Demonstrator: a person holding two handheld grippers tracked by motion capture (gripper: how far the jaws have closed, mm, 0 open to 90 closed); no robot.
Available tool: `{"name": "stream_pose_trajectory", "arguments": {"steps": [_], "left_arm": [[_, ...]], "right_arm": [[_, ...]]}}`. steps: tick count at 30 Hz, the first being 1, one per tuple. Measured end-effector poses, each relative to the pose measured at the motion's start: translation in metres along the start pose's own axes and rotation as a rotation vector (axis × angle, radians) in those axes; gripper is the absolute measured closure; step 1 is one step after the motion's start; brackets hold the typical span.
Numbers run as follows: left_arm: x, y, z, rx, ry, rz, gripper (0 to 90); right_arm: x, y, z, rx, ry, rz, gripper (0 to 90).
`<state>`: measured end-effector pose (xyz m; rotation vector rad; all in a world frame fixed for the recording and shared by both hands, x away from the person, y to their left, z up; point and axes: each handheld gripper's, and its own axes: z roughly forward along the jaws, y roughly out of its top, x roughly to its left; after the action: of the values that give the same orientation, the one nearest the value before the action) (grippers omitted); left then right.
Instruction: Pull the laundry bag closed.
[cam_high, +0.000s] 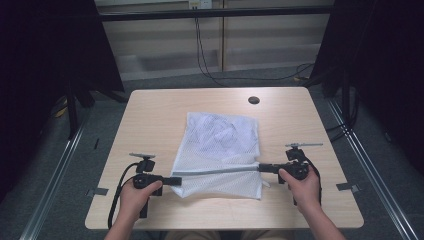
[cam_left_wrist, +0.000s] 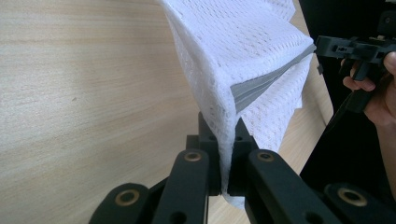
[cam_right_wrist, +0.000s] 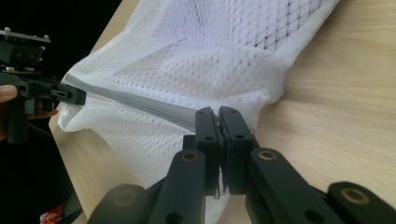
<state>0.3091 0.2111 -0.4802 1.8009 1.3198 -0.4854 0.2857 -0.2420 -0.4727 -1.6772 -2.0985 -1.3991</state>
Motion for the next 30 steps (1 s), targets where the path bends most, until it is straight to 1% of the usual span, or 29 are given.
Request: {"name": "stream_pose_trajectory", "arguments": {"steps": [2,3,4,6,7,8,9,10,11,13,14,15,16,17,18,19,20,21,22,23,24,25,27,28,30], "left_arm": [[-0.0004,0.0005,0.0007,0.004,0.0,0.0,88.7],[-0.0003,0.0009,0.0007,0.01,0.002,0.008,88.6],[-0.001,0.0009,0.0017,0.002,0.001,-0.001,88.7],[-0.0011,0.0013,0.0021,0.006,0.001,-0.003,88.7],[-0.0009,0.0015,0.0022,0.007,0.007,0.004,88.7],[-0.0012,0.0015,0.0025,0.009,0.005,-0.001,88.6],[-0.0008,0.0016,0.0021,0.015,0.007,0.005,88.6],[-0.0008,0.0017,0.0023,0.013,0.003,-0.001,88.6],[-0.0003,0.0018,0.0021,0.02,0.0,0.007,88.6],[-0.0013,0.0014,0.003,0.014,-0.007,0.006,88.5],[-0.0015,0.001,0.0037,0.016,-0.011,0.012,88.4],[-0.0012,0.0009,0.0036,0.025,-0.008,0.035,88.1],[-0.002,0.0004,0.0043,0.012,-0.003,0.043,87.6],[-0.0017,0.0004,0.0041,0.013,0.002,0.059,86.0],[-0.0026,0.0,0.0046,0.002,0.004,0.045,83.4],[-0.0005,0.0002,0.0033,0.002,0.013,0.078,80.5],[-0.0009,-0.0004,0.0033,-0.011,0.009,0.068,76.5],[0.0003,-0.0003,0.0026,-0.017,0.015,0.078,72.3],[0.0008,-0.0002,0.0025,-0.024,0.013,0.083,67.9],[0.0001,-0.0008,0.0025,-0.023,0.002,0.072,65.7],[-0.0002,-0.0009,0.0022,-0.023,0.002,0.072,65.1],[-0.0002,-0.0009,0.0021,-0.025,0.001,0.077,62.3],[0.0007,-0.0005,0.0017,-0.035,0.014,0.1,54.7],[0.0005,-0.0005,0.002,-0.047,0.022,0.099,50.7],[0.0017,-0.0001,0.0014,-0.05,0.033,0.118,43.9]], "right_arm": [[-0.0007,-0.0004,-0.0009,0.002,0.0,0.005,86.8],[-0.001,-0.0007,-0.0017,0.0,-0.003,0.001,86.8],[-0.0009,-0.0007,-0.0022,-0.002,-0.005,0.002,86.8],[-0.0009,-0.0011,-0.0031,-0.004,-0.003,0.004,86.8],[-0.0011,-0.0013,-0.0032,-0.003,-0.004,0.004,86.8],[-0.0011,-0.0016,-0.0035,0.0,-0.006,0.005,86.8],[-0.0013,-0.0019,-0.0037,0.001,-0.004,0.004,86.8],[-0.0011,-0.0021,-0.0037,0.006,-0.001,0.005,86.8],[-0.001,-0.0025,-0.0036,0.008,0.0,0.001,86.8],[-0.0006,-0.0029,-0.0035,0.009,-0.006,-0.001,86.8],[-0.0011,-0.0029,-0.0036,0.009,-0.007,-0.002,86.7],[-0.0014,-0.003,-0.0037,0.006,-0.01,0.002,86.6],[-0.0015,-0.0031,-0.0042,0.006,-0.01,0.006,86.5],[-0.0015,-0.0032,-0.0039,0.005,-0.009,0.003,86.3],[-0.001,-0.0034,-0.0038,0.003,-0.011,0.003,86.2],[-0.0006,-0.0037,-0.0039,0.0,-0.02,-0.001,86.1],[-0.0003,-0.0039,-0.0037,-0.002,-0.022,-0.004,85.9],[-0.0003,-0.004,-0.0036,-0.005,-0.026,-0.006,84.5],[-0.0003,-0.0041,-0.0038,-0.011,-0.035,-0.006,81.5],[-0.0005,-0.0041,-0.0038,-0.015,-0.035,-0.007,79.7],[-0.0008,-0.004,-0.0038,-0.017,-0.036,-0.007,78.3],[-0.0008,-0.0039,-0.0039,-0.019,-0.038,-0.006,76.1],[-0.001,-0.0039,-0.0039,-0.024,-0.049,-0.016,71.8],[-0.0007,-0.0038,-0.0039,-0.025,-0.052,-0.019,69.2],[0.0004,-0.0035,-0.0037,-0.031,-0.072,-0.029,62.3]]}}
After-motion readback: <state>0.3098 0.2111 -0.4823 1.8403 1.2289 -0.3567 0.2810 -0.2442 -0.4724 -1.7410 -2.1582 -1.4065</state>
